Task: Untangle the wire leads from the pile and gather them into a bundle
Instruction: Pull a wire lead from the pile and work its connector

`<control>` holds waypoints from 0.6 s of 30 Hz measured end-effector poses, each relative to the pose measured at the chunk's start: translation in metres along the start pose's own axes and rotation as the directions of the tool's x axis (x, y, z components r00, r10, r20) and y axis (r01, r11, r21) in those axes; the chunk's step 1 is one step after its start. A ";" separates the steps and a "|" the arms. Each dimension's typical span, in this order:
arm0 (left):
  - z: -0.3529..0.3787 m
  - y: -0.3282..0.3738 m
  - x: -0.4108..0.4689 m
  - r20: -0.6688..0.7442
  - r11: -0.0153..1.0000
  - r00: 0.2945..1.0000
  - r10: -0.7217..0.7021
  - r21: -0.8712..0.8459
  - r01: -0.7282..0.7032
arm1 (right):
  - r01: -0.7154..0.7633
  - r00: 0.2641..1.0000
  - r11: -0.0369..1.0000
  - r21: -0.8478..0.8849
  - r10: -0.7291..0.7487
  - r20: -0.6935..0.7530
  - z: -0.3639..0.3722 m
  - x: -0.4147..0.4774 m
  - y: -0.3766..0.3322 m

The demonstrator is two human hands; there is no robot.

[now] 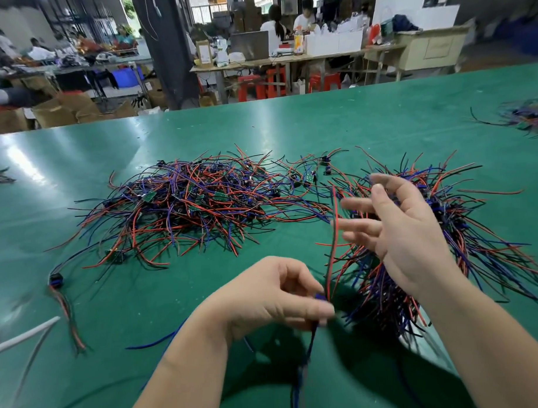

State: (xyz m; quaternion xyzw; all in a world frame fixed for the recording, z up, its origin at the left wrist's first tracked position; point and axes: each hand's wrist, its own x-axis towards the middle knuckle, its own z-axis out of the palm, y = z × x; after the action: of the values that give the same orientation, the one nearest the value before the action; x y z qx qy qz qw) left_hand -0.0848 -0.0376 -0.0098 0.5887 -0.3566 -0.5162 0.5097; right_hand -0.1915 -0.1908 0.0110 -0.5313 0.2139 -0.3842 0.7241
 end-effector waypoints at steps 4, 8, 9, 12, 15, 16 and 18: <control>0.002 -0.002 0.012 -0.307 0.961 0.950 0.062 -0.237 -0.140 | 0.177 0.953 0.896 -0.407 -0.053 0.297 -0.006 -0.004 0.004; 0.002 -0.004 0.016 -0.352 0.928 0.932 0.083 -0.313 -0.201 | 0.320 0.847 0.824 -0.468 -0.027 0.531 0.000 -0.012 0.009; 0.002 -0.004 0.016 -0.342 0.923 0.935 0.098 -0.319 -0.213 | 0.376 0.838 0.792 -0.481 -0.068 0.542 0.000 -0.012 0.009; 0.002 -0.002 0.016 -0.331 0.917 0.933 0.144 -0.309 -0.251 | 0.456 0.802 0.753 -0.475 -0.116 0.586 -0.002 -0.012 0.004; 0.000 0.001 0.014 -0.316 0.920 0.934 0.167 -0.290 -0.262 | 0.514 0.800 0.712 -0.478 -0.197 0.567 -0.001 -0.014 0.003; -0.001 0.002 0.014 -0.323 0.921 0.931 0.172 -0.283 -0.269 | 0.545 0.798 0.685 -0.484 -0.246 0.551 -0.001 -0.014 0.004; -0.005 0.004 0.013 -0.381 0.932 0.904 0.193 -0.216 -0.290 | 0.574 0.801 0.683 -0.452 -0.354 0.483 0.000 -0.015 0.004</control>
State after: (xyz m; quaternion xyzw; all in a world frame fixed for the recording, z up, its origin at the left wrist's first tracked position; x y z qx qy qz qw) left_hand -0.0769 -0.0491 -0.0097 0.5482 -0.2569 -0.3776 0.7006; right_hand -0.1993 -0.1790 0.0053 -0.8223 0.0405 -0.3711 0.4294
